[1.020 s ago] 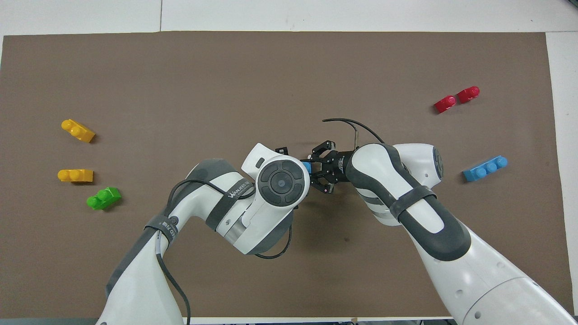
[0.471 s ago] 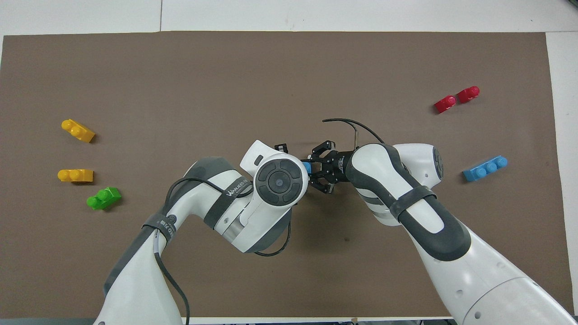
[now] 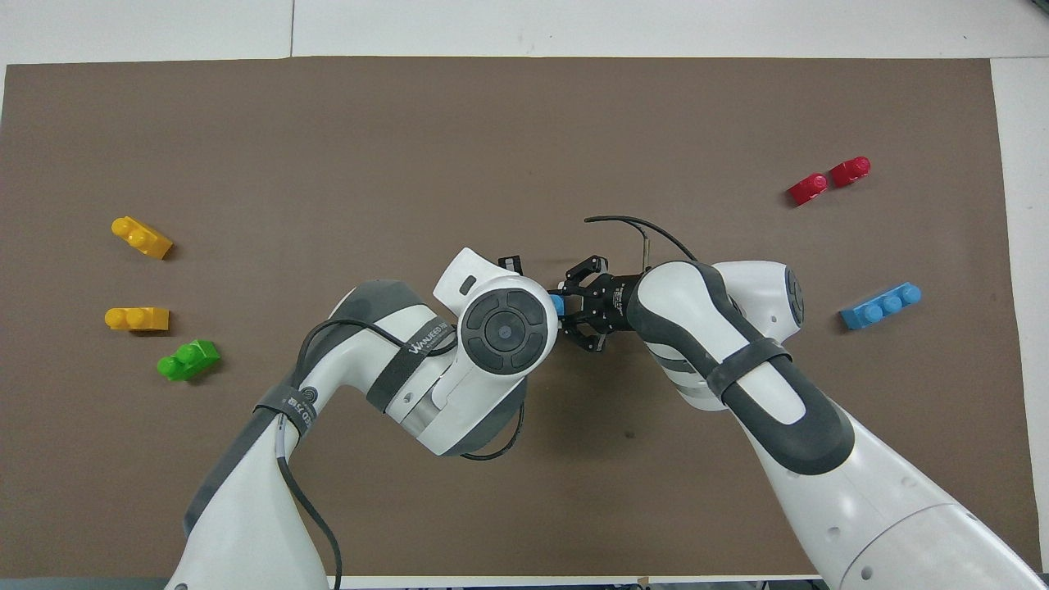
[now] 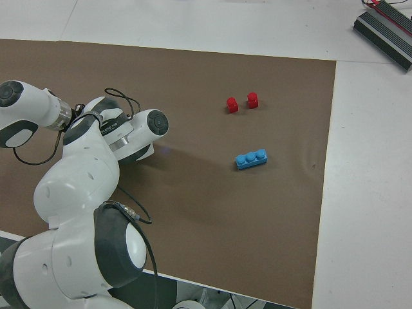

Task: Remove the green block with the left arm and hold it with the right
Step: 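Pull the green brick away from the blue brick with both grippers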

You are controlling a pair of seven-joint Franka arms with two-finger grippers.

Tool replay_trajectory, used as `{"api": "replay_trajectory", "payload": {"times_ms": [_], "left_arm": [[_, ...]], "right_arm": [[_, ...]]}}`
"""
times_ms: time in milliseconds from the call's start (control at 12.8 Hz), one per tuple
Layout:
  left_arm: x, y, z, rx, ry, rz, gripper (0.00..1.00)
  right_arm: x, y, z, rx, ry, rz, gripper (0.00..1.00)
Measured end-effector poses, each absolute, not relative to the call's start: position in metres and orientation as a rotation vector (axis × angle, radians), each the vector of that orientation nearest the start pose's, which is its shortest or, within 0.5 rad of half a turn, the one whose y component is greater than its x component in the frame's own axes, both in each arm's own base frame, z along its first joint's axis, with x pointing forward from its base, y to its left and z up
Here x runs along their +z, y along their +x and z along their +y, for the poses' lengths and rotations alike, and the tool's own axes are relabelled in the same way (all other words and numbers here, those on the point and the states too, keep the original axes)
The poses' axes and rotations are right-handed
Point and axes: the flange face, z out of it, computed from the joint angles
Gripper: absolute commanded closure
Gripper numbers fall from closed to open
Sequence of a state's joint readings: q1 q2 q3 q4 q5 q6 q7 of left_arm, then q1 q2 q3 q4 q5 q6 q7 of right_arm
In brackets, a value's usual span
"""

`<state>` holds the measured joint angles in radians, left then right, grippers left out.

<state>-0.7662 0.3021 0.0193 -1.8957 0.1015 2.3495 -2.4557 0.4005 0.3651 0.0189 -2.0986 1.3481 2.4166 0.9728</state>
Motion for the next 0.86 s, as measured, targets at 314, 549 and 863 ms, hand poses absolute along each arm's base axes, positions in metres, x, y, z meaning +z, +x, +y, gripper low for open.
{"api": "replay_trajectory", "payload": {"times_ms": [314,549,863], "left_arm": [[0.359,0.467,-0.431,0.119,2.039,2.179,1.00],[0.372,0.470,-0.427,0.119,2.021,2.179,1.00],[0.415,0.478,-0.397,0.137,2.024,2.194,1.00]], "right_arm": [[0.243,0.529,0.241,0.730,-1.645,1.785,1.00],[0.245,0.531,0.242,0.702,-1.642,1.791,1.00],[0.245,0.531,0.242,0.696,-1.639,1.796,1.00]]}}
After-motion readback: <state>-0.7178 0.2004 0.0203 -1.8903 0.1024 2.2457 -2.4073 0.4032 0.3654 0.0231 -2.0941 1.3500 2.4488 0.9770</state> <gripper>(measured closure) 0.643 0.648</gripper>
